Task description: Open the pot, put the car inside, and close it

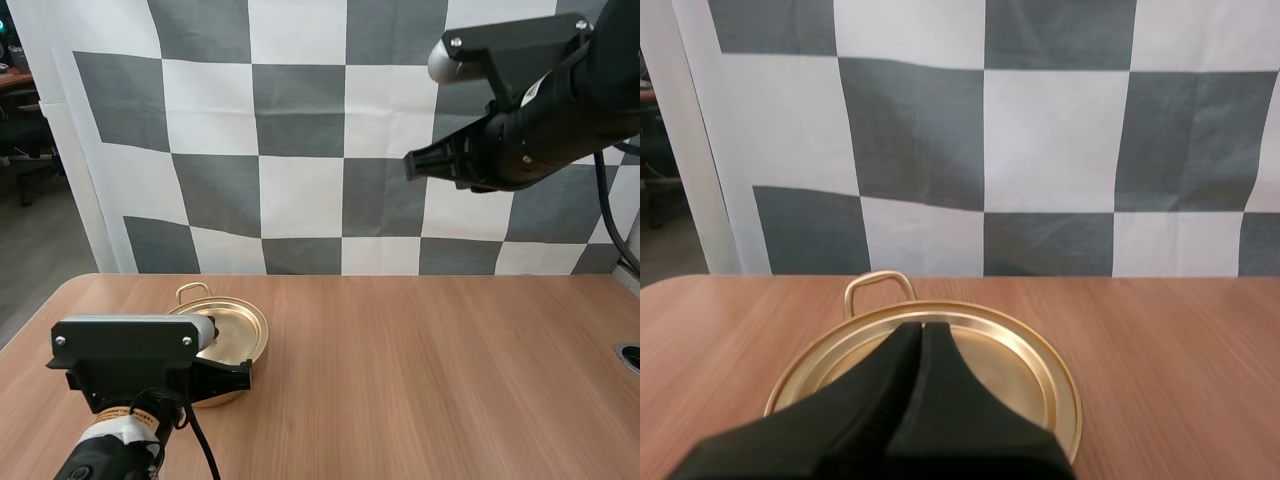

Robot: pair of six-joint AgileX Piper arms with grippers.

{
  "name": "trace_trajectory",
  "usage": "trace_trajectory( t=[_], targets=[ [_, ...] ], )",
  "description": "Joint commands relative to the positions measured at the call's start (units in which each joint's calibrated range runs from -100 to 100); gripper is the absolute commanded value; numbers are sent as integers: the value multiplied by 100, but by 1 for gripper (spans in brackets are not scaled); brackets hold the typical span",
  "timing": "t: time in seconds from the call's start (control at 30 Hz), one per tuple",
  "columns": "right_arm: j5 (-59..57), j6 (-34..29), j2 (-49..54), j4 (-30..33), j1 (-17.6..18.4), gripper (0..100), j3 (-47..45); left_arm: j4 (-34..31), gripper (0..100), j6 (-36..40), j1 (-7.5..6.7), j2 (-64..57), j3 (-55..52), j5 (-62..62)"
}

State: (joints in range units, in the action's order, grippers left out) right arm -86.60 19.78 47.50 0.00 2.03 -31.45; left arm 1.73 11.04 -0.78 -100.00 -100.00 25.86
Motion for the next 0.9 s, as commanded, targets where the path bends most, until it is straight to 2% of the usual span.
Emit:
trace_trajectory(
  t=[0.0, 0.13, 0.33, 0.5, 0.7, 0.87],
  targets=[
    [417, 3, 15, 159, 1, 0, -749, -13, 0, 6, 3, 0, 0, 416],
    [1857, 3, 442, 334, 16, 0, -1832, -2, 0, 6, 3, 0, 0, 414],
    [4911, -5, 1305, 369, 23, 0, -3357, -2, 0, 6, 3, 0, 0, 414],
    [6841, -5, 2026, 369, 23, 0, -4499, -25, 0, 6, 3, 0, 0, 414],
    [8500, -5, 3008, 369, 23, 0, -5729, -51, 0, 6, 3, 0, 0, 345],
    [8816, -5, 3722, 225, 23, 0, -6411, -51, 0, 6, 3, 0, 0, 345]
  ],
)
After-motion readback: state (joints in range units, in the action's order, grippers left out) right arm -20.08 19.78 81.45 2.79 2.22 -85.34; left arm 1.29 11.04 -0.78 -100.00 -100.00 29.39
